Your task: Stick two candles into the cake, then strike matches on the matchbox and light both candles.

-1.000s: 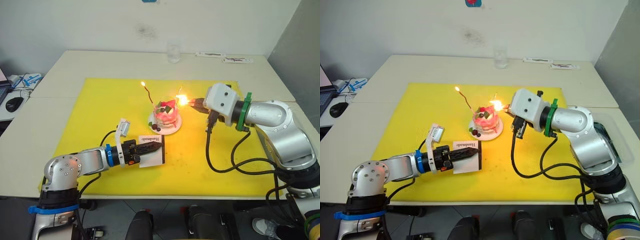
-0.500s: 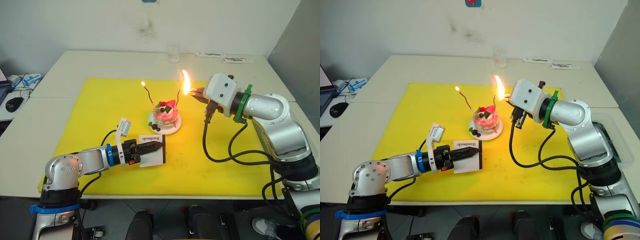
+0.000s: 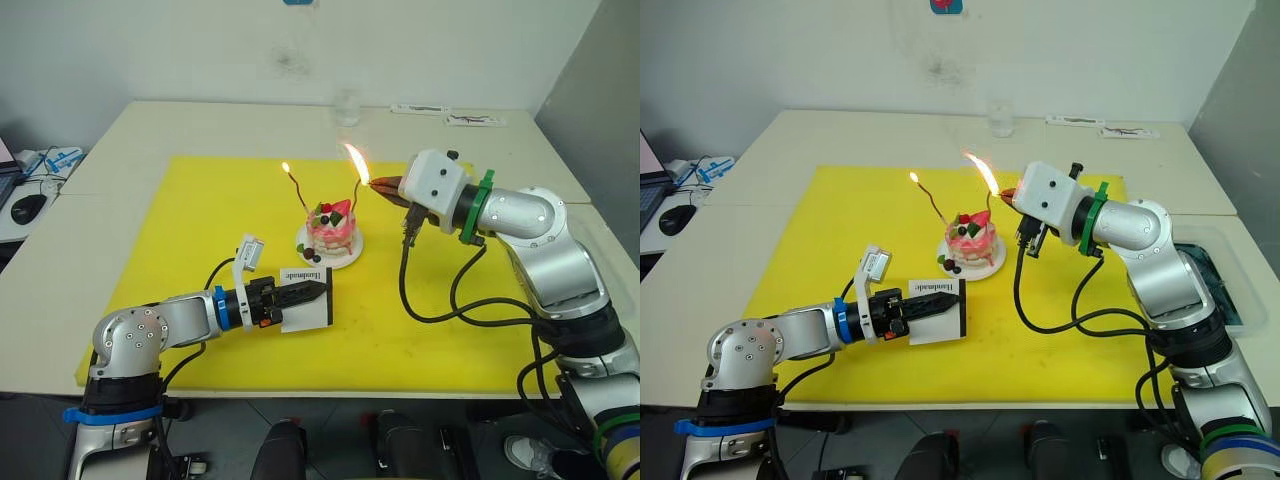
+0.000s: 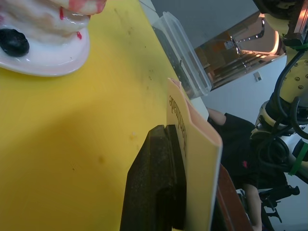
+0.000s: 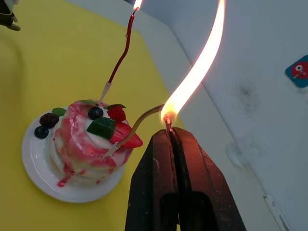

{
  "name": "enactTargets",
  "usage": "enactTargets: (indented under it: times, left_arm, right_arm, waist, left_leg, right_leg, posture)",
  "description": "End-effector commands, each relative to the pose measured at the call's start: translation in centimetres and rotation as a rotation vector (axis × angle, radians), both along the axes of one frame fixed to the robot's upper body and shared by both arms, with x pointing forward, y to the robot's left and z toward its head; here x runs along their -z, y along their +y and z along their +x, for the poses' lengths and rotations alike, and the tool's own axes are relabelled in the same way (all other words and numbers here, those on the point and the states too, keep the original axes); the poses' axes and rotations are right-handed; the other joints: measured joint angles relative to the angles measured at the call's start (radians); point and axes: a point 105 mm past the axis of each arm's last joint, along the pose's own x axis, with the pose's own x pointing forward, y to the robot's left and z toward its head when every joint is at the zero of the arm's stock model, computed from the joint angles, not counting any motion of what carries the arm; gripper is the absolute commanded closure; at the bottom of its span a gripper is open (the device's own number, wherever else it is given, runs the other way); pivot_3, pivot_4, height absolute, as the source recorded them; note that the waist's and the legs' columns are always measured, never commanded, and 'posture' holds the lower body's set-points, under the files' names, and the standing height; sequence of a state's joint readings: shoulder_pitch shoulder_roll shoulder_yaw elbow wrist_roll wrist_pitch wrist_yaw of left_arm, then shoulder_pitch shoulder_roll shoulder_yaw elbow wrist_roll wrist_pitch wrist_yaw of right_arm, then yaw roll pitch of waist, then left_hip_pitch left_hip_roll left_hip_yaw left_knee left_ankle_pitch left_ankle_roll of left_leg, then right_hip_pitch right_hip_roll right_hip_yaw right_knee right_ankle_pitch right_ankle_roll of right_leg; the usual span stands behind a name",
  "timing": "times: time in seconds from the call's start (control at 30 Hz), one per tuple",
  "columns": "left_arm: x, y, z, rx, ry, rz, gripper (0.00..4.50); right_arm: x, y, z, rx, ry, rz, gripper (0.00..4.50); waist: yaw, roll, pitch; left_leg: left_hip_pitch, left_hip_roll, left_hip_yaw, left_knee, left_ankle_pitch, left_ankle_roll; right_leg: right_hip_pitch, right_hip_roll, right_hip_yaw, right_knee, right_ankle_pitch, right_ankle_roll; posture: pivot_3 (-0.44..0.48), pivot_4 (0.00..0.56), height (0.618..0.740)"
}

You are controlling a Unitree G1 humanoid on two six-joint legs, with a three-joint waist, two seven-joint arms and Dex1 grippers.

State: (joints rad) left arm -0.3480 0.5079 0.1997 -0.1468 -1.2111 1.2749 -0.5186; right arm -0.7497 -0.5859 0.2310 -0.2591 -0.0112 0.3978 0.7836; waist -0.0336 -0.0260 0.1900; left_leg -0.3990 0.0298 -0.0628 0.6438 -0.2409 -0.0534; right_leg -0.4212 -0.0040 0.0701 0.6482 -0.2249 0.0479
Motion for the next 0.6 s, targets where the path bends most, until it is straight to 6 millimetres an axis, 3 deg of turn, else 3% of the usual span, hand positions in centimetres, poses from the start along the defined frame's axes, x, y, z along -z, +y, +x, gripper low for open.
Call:
enactTargets:
  times: [0.03,0.6]
  left_arm:
    - [-0.67,-0.19,-0.18,0.013,-0.032,-0.020,4.50]
    - [-0.70,-0.09,0.05,0.008,-0.029,-0.022,4.50]
  right_arm:
    - [-1.40,0.44,-0.30,-0.021,-0.062,0.003,4.48]
    - [-1.30,0.16,-0.15,-0.016,-0.058,0.001,4.48]
  waist:
    - [0.000,0.000,0.000]
    - [0.000,0.000,0.000]
  left_leg:
    - [0.000,0.000,0.000,0.000,0.000,0.000]
    - [0.000,0.000,0.000,0.000,0.000,0.000]
  right_leg:
    - [0.000,0.000,0.000,0.000,0.000,0.000]
    - [0.000,0.000,0.000,0.000,0.000,0.000]
  posture:
    - [0.000,0.150,0.740]
    - [0.000,0.150,0.740]
